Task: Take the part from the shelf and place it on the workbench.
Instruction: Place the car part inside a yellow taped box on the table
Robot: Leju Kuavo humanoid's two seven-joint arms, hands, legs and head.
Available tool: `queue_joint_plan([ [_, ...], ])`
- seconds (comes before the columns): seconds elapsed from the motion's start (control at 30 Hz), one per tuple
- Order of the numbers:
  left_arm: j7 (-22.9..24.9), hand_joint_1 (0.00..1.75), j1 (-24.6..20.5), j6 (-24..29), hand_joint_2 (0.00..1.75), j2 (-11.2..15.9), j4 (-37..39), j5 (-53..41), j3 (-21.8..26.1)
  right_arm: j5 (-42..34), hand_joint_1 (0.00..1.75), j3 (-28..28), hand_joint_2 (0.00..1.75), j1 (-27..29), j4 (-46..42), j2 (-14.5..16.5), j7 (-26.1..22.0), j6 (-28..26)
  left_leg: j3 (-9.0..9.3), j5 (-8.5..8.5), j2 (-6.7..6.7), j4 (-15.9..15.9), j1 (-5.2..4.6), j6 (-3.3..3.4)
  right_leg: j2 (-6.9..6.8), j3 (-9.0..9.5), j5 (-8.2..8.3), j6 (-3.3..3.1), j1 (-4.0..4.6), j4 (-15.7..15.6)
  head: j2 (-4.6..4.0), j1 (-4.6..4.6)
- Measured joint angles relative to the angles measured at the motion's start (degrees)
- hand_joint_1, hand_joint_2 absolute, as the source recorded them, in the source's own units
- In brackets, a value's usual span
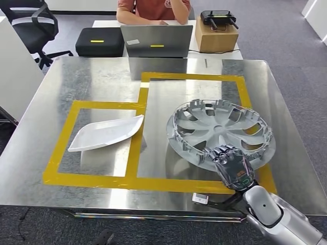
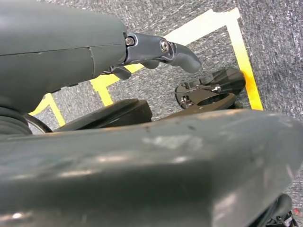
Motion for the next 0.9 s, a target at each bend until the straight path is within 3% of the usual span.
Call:
queue_joint_plan([
  [0.27, -1.2, 0.0, 0.0, 0.3, 0.0, 0.2, 0.0, -0.8, -0.8, 0.0, 1.75, -1.4, 1.75, 3.5, -5.2, 0.2, -8.5, 0.0, -0.03, 0.0, -0.01, 0.0, 0.0, 0.0, 0.0, -0.01, -0.01, 0.0, 0.01, 0.0, 0.0, 0.01],
  [0.67, -1.9, 0.0, -0.1, 0.3, 0.0, 0.2, 0.0, -1.7, -2.0, -0.1, 1.75, -4.7, 1.75, 6.7, -7.5, 1.1, -10.4, 0.0, -0.03, 0.0, -0.01, 0.0, -0.02, 0.0, 0.0, -0.01, -0.01, 0.0, 0.0, 0.0, 0.0, 0.01],
  [0.8, -1.9, 0.0, -0.1, 0.3, 1.75, 0.2, 0.0, -1.7, -2.1, 0.0, 0.0, -5.1, 0.0, 6.9, -7.6, 1.1, -10.7, 0.0, -0.03, 0.0, -0.01, 0.0, -0.01, 0.0, 0.0, -0.02, -0.01, 0.0, 0.0, 0.0, 0.0, 0.01],
  [0.83, -1.9, 0.0, -0.1, 0.3, 1.75, 0.2, 0.0, -1.7, -2.1, 0.0, 0.0, -5.2, 0.0, 6.9, -7.7, 1.2, -10.8, 0.0, -0.03, 0.0, -0.01, 0.0, -0.01, 0.0, 0.0, -0.02, -0.01, 0.0, 0.01, 0.0, 0.0, 0.01],
  [0.9, -2.1, 0.0, -0.1, 0.3, 0.87, 0.2, 0.0, -1.7, -2.1, 0.0, 0.0, -5.5, 0.0, 7.0, -8.0, 1.3, -11.2, -0.1, -0.03, 0.0, -0.01, 0.0, 0.0, 0.0, 0.0, -0.02, -0.01, 0.0, 0.01, 0.0, 0.0, 0.01],
])
